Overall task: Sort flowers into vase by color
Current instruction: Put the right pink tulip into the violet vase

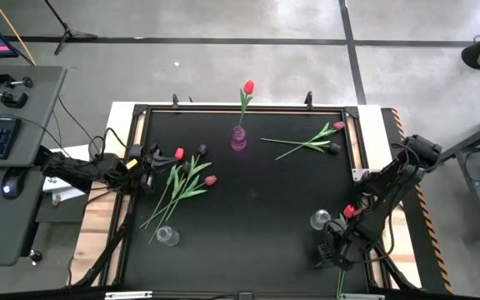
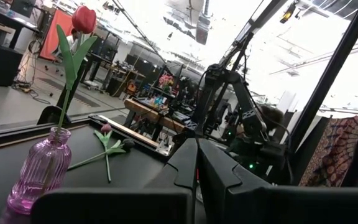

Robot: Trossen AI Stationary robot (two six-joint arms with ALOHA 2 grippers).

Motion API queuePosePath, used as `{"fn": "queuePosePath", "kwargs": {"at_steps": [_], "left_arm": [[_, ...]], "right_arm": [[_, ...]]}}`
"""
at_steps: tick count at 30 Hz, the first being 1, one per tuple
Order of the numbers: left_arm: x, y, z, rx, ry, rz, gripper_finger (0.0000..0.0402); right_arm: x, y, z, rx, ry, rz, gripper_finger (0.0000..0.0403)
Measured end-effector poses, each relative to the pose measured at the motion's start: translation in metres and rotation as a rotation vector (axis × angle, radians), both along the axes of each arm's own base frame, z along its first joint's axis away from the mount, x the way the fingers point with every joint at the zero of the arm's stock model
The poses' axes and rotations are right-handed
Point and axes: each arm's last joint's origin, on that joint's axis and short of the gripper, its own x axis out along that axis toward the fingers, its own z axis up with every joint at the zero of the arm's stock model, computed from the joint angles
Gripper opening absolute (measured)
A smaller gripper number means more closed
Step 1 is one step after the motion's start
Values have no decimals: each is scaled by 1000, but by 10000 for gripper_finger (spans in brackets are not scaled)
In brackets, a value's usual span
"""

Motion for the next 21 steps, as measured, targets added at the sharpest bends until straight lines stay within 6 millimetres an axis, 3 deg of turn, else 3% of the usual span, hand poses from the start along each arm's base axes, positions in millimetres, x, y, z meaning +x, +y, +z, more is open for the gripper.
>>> {"fn": "queuePosePath", "kwargs": {"at_steps": [12,21], "left_arm": [[0,0,0,0,0,0,1],[0,0,0,0,0,0,1]], "right_arm": [[0,-10,-4,-83,56,-16,258],[1,-16,-5,-120,86,-36,201]]}}
